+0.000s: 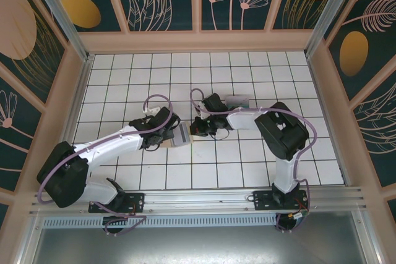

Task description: Take the credit cards out of the card holder

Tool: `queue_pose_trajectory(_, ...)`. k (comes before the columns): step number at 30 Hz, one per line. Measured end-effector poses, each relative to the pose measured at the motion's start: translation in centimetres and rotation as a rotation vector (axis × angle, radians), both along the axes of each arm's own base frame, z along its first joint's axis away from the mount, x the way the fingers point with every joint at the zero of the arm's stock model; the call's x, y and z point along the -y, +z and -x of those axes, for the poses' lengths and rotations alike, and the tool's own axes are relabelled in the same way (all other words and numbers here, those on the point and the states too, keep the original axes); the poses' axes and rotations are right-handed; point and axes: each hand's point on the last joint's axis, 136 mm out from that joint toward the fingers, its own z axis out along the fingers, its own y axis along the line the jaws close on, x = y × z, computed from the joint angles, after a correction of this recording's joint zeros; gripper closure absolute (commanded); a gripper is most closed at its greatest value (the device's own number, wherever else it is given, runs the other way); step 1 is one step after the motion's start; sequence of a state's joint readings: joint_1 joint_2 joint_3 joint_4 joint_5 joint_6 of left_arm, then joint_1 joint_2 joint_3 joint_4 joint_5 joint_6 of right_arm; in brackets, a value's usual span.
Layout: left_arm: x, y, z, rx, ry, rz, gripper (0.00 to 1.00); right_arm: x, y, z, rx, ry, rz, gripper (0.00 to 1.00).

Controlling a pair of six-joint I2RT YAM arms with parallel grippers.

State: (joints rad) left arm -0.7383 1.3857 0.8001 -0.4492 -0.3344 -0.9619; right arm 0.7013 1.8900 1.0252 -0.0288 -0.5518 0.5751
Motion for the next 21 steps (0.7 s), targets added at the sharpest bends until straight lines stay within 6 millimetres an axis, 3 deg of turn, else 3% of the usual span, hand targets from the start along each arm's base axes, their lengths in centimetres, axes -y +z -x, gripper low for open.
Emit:
queue_pose_trajectory(6,0.6,-1.3,-1.5,-0.003,-0.008,0.020,1.00,1.3,3.8,-1.1,0.068,-0.035,-0.003,1.00)
queue_pose_trajectory(13,1.3,-3.3,-2.8,-0.028,-0.031,0.046,1.00,0.1,6.9,-2.1,0.100,-0.028,-0.039,1.00)
queue_pose_trajectory(17,1.5,-3.6,-3.2,-0.037,-0.045,0.068,1.00,-1.0,7.3,-2.4,0.101,-0.013,-0.056,1.00)
queue_pose_trajectory(21,1.4,-3.5,-3.7,-0.033,-0.046,0.084,1.00,-1.3,6.2,-2.3,0.074,-0.005,-0.046,1.00)
